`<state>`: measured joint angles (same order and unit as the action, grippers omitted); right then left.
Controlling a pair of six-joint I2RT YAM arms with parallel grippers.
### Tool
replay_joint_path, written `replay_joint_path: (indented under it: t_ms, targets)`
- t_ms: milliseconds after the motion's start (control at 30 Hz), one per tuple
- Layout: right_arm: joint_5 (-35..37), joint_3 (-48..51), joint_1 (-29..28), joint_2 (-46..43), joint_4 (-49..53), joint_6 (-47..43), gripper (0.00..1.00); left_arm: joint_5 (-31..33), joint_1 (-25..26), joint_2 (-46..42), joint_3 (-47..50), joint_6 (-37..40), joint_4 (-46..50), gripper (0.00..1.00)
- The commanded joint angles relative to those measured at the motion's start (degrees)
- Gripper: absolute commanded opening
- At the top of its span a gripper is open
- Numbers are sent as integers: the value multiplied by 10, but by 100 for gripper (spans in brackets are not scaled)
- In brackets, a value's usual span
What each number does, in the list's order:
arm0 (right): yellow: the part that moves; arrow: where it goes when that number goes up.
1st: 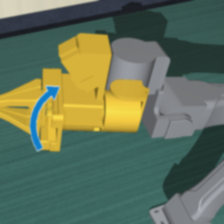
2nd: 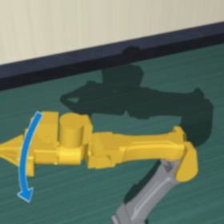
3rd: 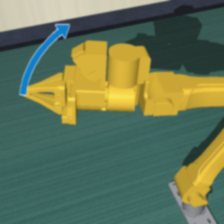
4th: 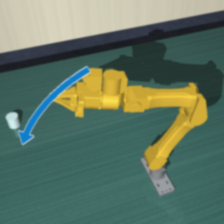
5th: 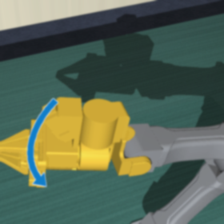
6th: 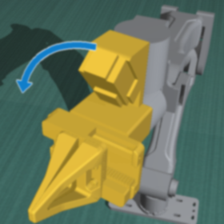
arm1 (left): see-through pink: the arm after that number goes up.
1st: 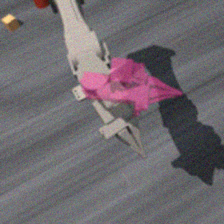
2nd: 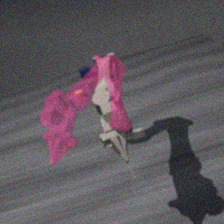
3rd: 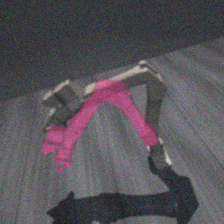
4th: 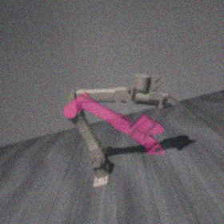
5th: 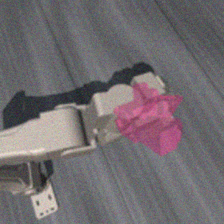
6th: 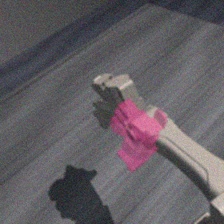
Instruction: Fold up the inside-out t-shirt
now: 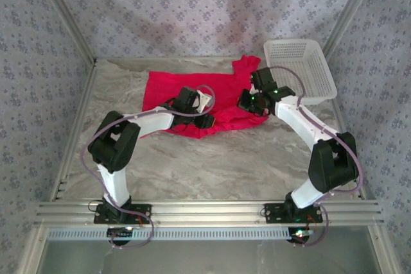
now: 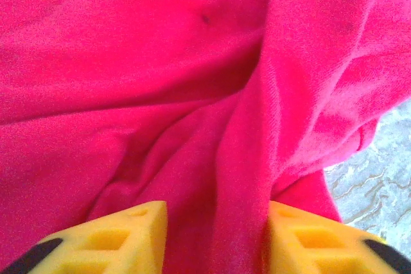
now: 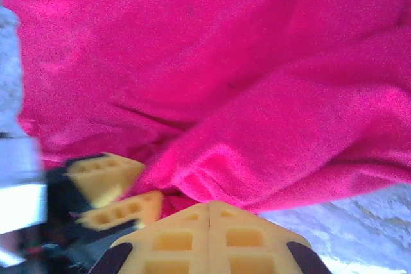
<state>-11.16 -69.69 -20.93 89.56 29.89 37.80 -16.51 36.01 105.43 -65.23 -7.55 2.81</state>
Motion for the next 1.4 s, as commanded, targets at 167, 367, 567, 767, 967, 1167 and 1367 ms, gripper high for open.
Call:
replay_joint_path:
  t_ms: [167, 367, 567, 767, 967, 1167, 1367]
  targets:
    - [16, 124, 33, -70, -5, -12, 9, 70, 94, -72, 19, 199, 5, 44]
    - [13, 151, 65, -105, 3, -12, 40, 64, 115, 2, -51, 215, 50, 48]
    - [8, 150, 70, -122, 11, -13, 43, 121, 118, 63, -106, 202, 46, 54]
    - [1, 150, 70, -123, 10, -12, 43, 125, 118, 92, -141, 185, 40, 57]
    - [-5, 148, 70, -116, 6, -13, 43, 112, 118, 86, -140, 175, 47, 57]
    - [-11, 136, 65, -109, 6, -32, 43, 127, 108, 89, -145, 165, 45, 57]
    - [-8, 129, 55, -104, 9, -34, 43, 126, 103, 121, -187, 149, 55, 46]
